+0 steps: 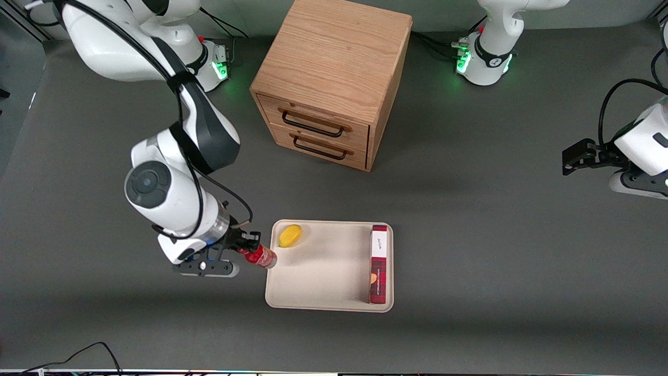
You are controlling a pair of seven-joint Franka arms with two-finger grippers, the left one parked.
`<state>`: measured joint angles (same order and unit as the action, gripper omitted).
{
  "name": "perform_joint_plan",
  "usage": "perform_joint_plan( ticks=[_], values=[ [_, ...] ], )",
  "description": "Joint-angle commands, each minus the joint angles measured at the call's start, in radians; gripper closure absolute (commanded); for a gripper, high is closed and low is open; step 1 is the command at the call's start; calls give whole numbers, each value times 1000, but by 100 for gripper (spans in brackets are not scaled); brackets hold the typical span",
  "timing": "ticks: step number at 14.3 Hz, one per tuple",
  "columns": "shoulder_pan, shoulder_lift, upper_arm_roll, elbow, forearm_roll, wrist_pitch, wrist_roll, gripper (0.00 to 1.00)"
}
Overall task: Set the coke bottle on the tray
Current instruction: 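Lower the held bottle onto the white tray beside the lemon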
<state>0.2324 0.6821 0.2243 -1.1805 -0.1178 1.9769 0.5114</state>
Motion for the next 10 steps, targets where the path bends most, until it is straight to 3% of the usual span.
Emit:
perform_joint_plan(
  ticks=[1,7,10],
  values=[
    [27,73,-16,84,-33,74,-16,100],
    [71,135,-23,84,-42,151,-73,98],
    [82,149,-23,79,-98,163,-76,90]
  ],
)
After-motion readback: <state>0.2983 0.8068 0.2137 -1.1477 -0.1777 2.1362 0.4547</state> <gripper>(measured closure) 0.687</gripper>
